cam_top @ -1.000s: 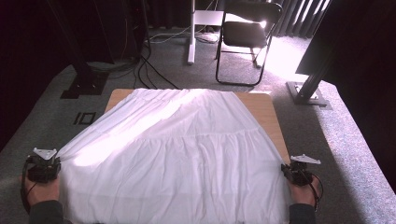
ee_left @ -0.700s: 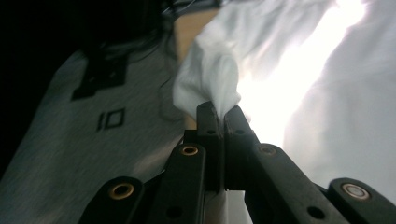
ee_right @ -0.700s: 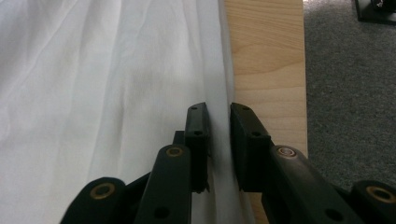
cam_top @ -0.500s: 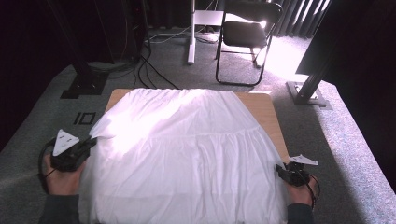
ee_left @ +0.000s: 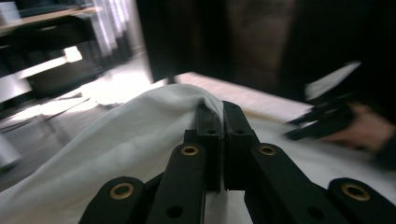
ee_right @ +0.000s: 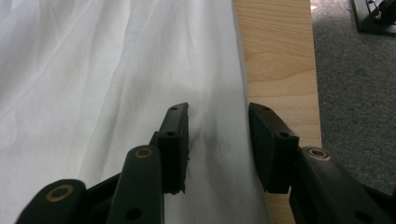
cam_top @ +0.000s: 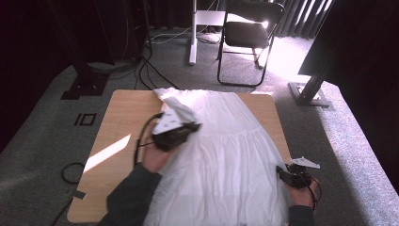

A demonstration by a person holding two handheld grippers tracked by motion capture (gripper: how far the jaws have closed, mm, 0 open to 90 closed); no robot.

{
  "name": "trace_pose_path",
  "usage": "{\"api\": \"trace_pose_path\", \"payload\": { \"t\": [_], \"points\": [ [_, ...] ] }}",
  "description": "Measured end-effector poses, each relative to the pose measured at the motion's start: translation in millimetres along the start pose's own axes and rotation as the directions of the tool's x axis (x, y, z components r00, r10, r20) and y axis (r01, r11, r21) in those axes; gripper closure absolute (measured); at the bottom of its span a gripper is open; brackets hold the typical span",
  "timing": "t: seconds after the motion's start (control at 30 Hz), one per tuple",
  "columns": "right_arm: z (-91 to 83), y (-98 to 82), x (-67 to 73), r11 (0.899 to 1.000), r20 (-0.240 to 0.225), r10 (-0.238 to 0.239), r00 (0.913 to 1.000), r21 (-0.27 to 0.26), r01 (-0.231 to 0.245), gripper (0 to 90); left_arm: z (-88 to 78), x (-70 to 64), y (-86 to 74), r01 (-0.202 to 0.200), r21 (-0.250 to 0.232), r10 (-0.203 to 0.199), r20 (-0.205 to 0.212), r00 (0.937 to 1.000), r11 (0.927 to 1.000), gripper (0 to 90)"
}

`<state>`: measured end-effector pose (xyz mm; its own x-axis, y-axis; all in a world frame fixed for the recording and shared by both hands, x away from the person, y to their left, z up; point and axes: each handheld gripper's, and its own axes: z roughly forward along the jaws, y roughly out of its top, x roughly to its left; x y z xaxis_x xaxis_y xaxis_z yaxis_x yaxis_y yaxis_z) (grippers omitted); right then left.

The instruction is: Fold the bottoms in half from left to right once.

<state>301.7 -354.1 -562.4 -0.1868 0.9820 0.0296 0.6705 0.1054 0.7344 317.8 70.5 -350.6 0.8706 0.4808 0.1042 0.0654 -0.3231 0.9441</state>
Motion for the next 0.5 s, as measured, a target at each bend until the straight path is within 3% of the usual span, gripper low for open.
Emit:
{"api": "trace_pose_path", "payload": {
  "t": [0.03,0.07,0.1,0.2,0.27,0.3,0.37,0.43,0.5],
  "points": [
    [0.0,0.0,0.0,1.0,0.0,0.0,1.0,0.0,0.0,58.9,22.0,-14.6,3.5,-0.016,-0.004,0.016,0.072,0.9972,0.9999,88.4],
    [0.0,-0.1,0.0,1.0,0.0,0.0,1.0,-0.001,0.0,58.9,35.9,-22.5,3.2,-0.012,0.001,0.012,0.118,0.9929,0.9999,88.4],
    [0.0,-0.1,0.0,1.0,0.0,0.0,1.0,-0.001,0.0,58.9,59.8,-34.1,-0.7,-0.01,0.031,0.004,0.176,0.9843,0.9995,88.3],
    [0.0,-0.1,0.0,1.0,0.0,-0.001,1.0,0.0,0.001,58.8,107.4,-50.6,-23.2,-0.007,0.137,-0.027,0.241,0.9703,0.9906,88.1],
    [-0.2,0.4,0.2,1.0,-0.001,-0.003,1.0,0.005,0.003,57.0,130.9,-51.3,-43.4,0.025,0.212,-0.08,0.257,0.9631,0.9769,81.2],
    [-0.1,0.8,0.8,1.0,-0.004,-0.003,1.0,0.009,0.003,55.4,136.4,-49.6,-51.4,0.028,0.24,-0.088,0.242,0.9663,0.9703,73.1],
    [0.1,2.6,2.7,1.0,-0.001,-0.007,1.0,0.025,0.007,50.1,133.7,-41.8,-62.0,0.043,0.251,-0.095,0.198,0.9755,0.9671,62.0],
    [-0.5,5.3,6.6,0.999,0.009,-0.014,0.9999,0.041,0.013,45.7,118.2,-28.3,-67.0,0.087,0.228,-0.126,0.164,0.9784,0.9699,57.4],
    [-5.3,11.3,14.4,0.999,0.018,-0.034,0.9993,0.026,0.033,44.2,96.9,-12.4,-71.4,0.114,0.216,-0.136,0.088,0.9868,0.9696,53.6]
  ]
}}
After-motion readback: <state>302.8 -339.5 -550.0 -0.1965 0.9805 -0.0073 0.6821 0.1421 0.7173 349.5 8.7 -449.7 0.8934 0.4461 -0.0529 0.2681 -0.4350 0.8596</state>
